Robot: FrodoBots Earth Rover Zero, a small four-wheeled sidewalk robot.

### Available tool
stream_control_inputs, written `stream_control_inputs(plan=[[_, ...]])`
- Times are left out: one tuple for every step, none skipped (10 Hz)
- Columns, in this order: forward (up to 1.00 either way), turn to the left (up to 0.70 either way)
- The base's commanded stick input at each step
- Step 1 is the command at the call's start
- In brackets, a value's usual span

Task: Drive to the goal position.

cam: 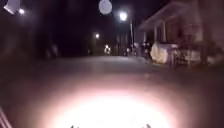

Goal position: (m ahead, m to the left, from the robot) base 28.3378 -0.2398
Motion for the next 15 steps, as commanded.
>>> stream_control_inputs(plan=[[1.00, 0.00], [1.00, 0.00], [1.00, 0.00], [1.00, 0.00], [1.00, 0.00], [1.00, 0.00], [1.00, 0.00], [1.00, 0.00], [1.00, 0.00], [1.00, 0.00], [1.00, 0.00], [1.00, 0.00], [1.00, 0.00], [1.00, 0.00], [1.00, 0.00]])
